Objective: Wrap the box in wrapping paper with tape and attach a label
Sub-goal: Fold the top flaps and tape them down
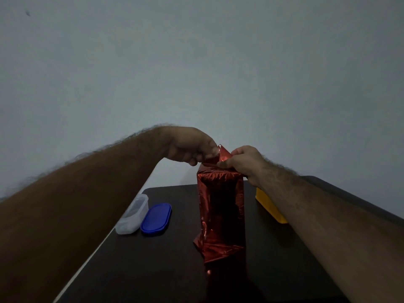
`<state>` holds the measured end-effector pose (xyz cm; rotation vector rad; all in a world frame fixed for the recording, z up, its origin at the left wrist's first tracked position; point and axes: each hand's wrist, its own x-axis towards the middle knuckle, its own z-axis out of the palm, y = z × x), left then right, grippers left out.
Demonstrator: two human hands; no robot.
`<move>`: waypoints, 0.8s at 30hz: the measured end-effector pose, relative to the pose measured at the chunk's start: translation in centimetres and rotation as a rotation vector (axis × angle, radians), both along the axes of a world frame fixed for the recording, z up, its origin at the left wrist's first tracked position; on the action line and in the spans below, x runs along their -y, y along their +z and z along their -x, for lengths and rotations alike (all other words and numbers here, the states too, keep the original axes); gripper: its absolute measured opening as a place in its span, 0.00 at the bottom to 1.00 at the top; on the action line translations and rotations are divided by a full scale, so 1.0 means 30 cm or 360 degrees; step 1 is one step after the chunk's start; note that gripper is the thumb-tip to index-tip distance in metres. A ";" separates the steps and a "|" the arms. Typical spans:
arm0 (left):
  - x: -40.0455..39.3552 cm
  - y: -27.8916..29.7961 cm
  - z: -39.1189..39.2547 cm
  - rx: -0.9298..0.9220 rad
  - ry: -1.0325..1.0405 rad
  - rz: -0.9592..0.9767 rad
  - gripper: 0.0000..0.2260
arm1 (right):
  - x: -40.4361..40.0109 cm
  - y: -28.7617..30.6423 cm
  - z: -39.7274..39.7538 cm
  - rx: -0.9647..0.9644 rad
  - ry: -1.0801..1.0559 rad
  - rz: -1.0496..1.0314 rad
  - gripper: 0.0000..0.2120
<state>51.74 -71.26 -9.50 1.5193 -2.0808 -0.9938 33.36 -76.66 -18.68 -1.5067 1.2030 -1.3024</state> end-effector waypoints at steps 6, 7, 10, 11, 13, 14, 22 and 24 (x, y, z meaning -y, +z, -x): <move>0.002 -0.033 0.006 0.0266 0.0075 -0.0033 0.08 | 0.004 -0.005 -0.003 0.0019 0.0001 0.0008 0.25; 0.001 -0.035 0.010 0.0297 0.0102 -0.0031 0.08 | 0.004 -0.005 -0.003 0.0019 0.0000 0.0006 0.25; 0.001 -0.040 0.020 0.0306 0.0178 -0.0013 0.07 | 0.003 -0.003 -0.003 -0.0014 -0.0019 -0.0001 0.26; 0.002 -0.041 0.023 0.0314 0.0201 0.0004 0.07 | 0.001 -0.002 -0.003 -0.0012 -0.0019 0.0001 0.26; 0.003 -0.041 0.029 0.0334 0.0239 0.0043 0.07 | 0.002 0.000 -0.005 -0.0011 -0.0016 0.0003 0.25; 0.003 -0.042 0.031 0.0350 0.0256 0.0062 0.07 | 0.001 0.000 -0.005 -0.0012 -0.0015 -0.0001 0.24; 0.018 -0.045 0.025 0.0533 0.0373 0.0219 0.11 | 0.009 -0.004 -0.005 -0.0006 -0.0014 -0.0012 0.27; 0.013 -0.043 0.032 0.0591 0.0388 0.0281 0.07 | 0.009 -0.003 -0.006 -0.0014 -0.0020 -0.0013 0.27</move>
